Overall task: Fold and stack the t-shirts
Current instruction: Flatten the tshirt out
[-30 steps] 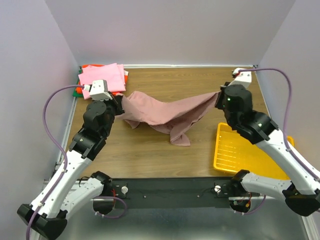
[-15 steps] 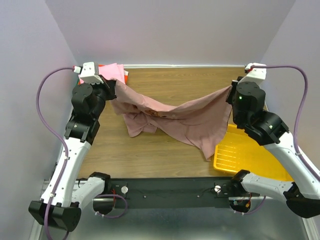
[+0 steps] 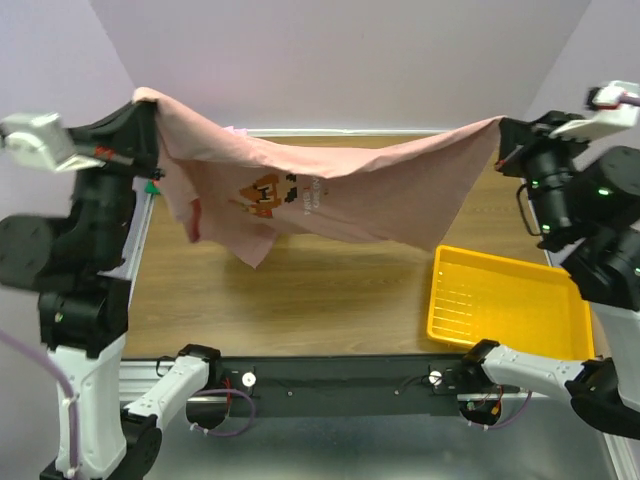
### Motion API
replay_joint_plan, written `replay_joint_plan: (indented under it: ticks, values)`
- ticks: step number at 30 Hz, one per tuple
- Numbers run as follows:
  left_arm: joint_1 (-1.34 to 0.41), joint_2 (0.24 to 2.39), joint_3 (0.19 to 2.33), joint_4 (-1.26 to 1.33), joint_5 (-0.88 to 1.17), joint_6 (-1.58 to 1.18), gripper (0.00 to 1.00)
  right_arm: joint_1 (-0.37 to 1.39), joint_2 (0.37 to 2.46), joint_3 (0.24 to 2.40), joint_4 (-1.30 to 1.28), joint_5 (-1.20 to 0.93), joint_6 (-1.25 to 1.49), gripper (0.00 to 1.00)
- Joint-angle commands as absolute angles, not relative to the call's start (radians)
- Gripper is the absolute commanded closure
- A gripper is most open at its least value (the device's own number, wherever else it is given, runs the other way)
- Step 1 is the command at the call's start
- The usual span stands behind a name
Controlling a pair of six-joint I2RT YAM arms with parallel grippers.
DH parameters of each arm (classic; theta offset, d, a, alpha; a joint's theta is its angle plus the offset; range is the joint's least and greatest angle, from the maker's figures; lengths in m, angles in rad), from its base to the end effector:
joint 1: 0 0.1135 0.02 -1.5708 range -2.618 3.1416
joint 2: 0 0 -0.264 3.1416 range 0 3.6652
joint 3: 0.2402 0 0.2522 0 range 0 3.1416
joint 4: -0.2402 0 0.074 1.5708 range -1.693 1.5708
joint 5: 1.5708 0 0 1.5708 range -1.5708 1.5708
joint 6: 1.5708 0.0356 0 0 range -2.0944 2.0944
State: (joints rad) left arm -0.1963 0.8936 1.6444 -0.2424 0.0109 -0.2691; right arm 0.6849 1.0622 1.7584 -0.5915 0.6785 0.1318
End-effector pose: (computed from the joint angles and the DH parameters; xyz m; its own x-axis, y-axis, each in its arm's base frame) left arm 0.0867 -0.0176 0.5836 0.4059 -0.3518 -0.8435 0.3240 0.9184 -0.2271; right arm 0.1242 0.0726 0.5578 0.0791 0.1967 -0.9773 -0.0196 0.9805 0.1957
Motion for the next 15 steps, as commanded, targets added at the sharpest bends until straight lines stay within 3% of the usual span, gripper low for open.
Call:
replay_joint_plan:
  ticks: [1,10,15]
  values:
    - [-0.189,0.83,1.73,-0.261,-0.028,-0.213,1.0,0.678,1.034,1.853,-0.58,0.499,0.091,1.0]
    - [-0.189,0.776,1.819,-0.201,-0.029,-0.215,1.0,0.678,0.979,1.879,-0.494,0.345,0.083,1.0]
    - [-0.189,0.876,1.766,-0.147,0.081,-0.255,1.0,0.678,1.021,1.815,-0.443,0.437,0.061,1.0]
